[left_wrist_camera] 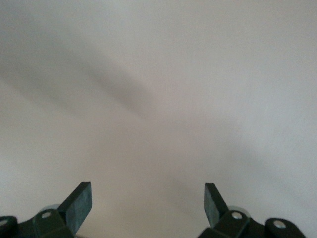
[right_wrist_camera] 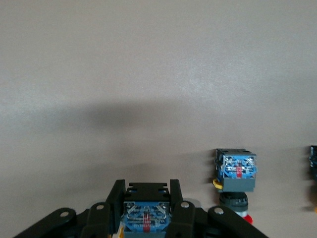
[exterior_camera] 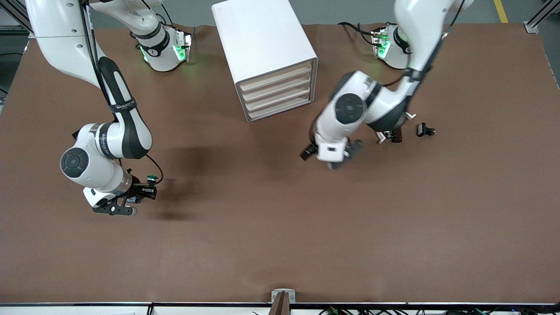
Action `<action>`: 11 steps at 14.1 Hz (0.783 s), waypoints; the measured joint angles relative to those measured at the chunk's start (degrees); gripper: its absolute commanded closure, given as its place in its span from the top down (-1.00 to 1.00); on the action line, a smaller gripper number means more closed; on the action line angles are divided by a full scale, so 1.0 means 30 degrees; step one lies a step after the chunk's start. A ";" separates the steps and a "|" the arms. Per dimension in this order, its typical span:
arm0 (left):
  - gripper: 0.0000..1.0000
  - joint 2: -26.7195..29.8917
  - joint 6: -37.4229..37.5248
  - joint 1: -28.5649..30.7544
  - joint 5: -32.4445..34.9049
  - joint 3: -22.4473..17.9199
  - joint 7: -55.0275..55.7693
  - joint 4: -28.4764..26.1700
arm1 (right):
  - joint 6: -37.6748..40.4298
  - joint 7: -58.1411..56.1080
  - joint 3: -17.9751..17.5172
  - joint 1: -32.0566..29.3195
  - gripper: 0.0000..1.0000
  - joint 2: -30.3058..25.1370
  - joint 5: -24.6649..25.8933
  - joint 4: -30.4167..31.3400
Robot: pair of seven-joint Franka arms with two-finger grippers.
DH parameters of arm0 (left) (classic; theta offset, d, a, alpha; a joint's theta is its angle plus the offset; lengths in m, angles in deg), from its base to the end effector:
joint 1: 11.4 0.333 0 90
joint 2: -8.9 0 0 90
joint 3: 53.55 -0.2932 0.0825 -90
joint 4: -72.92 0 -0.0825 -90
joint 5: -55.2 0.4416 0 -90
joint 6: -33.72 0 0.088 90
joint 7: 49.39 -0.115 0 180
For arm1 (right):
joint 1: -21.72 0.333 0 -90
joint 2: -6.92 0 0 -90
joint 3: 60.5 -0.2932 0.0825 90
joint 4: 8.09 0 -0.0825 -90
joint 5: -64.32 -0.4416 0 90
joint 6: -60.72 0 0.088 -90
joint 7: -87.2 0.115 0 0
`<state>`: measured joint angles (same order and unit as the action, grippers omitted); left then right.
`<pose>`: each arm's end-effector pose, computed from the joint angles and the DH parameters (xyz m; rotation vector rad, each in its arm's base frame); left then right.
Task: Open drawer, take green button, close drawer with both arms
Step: 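Set the green button beside the red button while the left gripper withdraws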
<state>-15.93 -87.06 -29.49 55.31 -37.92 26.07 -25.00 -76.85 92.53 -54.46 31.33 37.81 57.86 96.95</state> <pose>0.5877 -0.3781 0.2872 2.8731 1.1318 -0.1579 0.6780 0.0451 0.1718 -3.1115 0.1510 -0.0485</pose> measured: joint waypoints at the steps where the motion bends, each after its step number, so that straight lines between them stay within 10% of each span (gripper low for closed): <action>1: 1.00 0.0179 0.0971 0.0880 0.0625 -0.0014 -0.0326 0.0857 | -0.0354 -0.0004 -0.0003 -0.0002 -1.00 0.0181 0.0000 0.0012; 11: 1.00 0.1762 0.8799 0.7188 0.1411 -0.0064 -0.7699 0.6425 | -0.1974 -0.0003 -0.0248 0.0061 -1.00 0.1691 -0.0001 0.0099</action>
<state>-10.65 -60.66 -7.93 59.55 -38.11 2.97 -5.73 -82.77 92.52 -55.20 31.52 42.89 57.85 97.25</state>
